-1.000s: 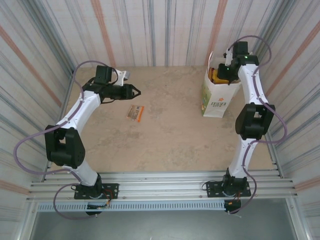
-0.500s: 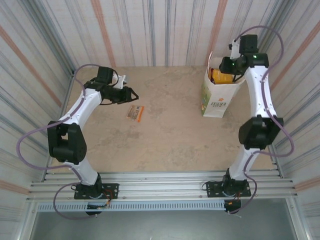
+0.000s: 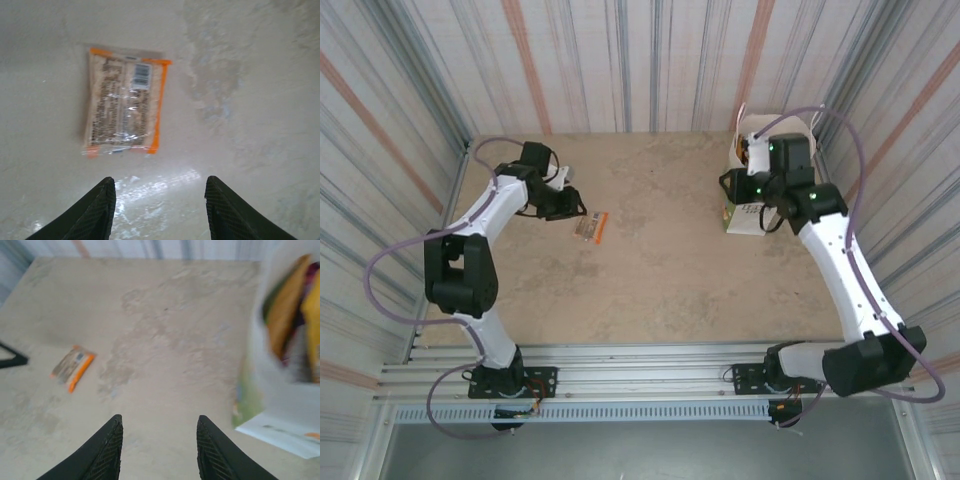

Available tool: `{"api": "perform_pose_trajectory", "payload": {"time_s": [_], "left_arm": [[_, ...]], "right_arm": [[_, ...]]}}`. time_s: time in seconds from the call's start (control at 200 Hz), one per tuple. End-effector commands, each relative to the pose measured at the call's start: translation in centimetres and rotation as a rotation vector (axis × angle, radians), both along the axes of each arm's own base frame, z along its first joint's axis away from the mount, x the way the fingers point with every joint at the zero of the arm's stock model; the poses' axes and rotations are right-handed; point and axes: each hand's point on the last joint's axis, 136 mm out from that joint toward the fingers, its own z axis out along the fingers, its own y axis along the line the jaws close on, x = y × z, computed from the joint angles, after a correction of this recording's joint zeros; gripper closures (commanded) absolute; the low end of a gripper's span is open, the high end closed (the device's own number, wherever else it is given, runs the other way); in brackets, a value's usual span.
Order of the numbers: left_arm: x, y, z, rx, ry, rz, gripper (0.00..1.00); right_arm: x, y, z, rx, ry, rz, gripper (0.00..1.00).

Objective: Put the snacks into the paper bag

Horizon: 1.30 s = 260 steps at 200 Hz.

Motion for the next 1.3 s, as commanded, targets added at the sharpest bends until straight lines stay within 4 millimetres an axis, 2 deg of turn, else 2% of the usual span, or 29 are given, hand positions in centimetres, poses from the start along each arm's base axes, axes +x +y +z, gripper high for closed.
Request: {"api": "perform_pose_trajectory", "payload": {"time_s": [0.0, 0.14, 0.381, 0.501, 0.516, 0.541, 0.792, 0.897, 1.037, 1.207, 1.237, 1.252, 1.298], "left_arm": [[0.4, 1.6, -2.3, 0.112, 0.049, -0.022, 0.49], [1.1, 2.0, -4.3, 0.166, 0.087, -0.052, 0.50], [2.7, 1.4, -6.3, 0.160, 0.117, -0.066, 0.52], [3.4, 0.7, -6.4, 0.124, 0.110, -0.071, 0.56], [3.3, 0.7, -7.5, 0.124, 0.135, -0.073, 0.56], [3.3, 0.6, -7.9, 0.122, 0.141, -0.073, 0.57], [3.5, -0.1, -9.2, 0.088, 0.169, -0.088, 0.60], [3.4, -0.2, -9.5, 0.078, 0.177, -0.093, 0.72], [3.3, -0.5, -8.8, 0.060, 0.167, -0.097, 0.87], [3.3, -0.9, -6.3, 0.026, 0.116, -0.098, 0.95], [3.3, -1.0, -6.3, 0.020, 0.118, -0.098, 0.96], [3.4, -1.1, -5.1, 0.014, 0.091, -0.099, 0.97], [3.3, -1.3, -4.1, 0.000, 0.069, -0.099, 0.99]], "right_arm": [[-1.4, 2.4, 1.6, 0.078, -0.113, 0.041, 0.59], [-3.2, 4.7, 0.1, 0.088, -0.113, 0.102, 0.60], [-4.0, 6.5, -2.1, 0.081, -0.048, 0.134, 0.61], [-4.0, 6.8, -2.4, 0.070, -0.030, 0.147, 0.66], [-4.0, 6.7, -2.3, 0.068, -0.030, 0.148, 0.66], [-4.0, 6.7, -2.4, 0.063, -0.027, 0.149, 0.67], [-4.0, 6.6, -2.2, 0.058, -0.029, 0.146, 0.70], [-4.0, 6.5, -2.3, 0.055, -0.030, 0.142, 0.71], [-4.0, 6.5, -2.0, 0.057, -0.039, 0.139, 0.72], [-3.8, 6.6, -1.8, 0.066, -0.048, 0.138, 0.73], [-3.8, 6.6, -1.9, 0.070, -0.047, 0.136, 0.73], [-3.8, 6.6, -1.9, 0.073, -0.048, 0.135, 0.73], [-3.7, 6.7, -1.9, 0.086, -0.047, 0.128, 0.73]]}}
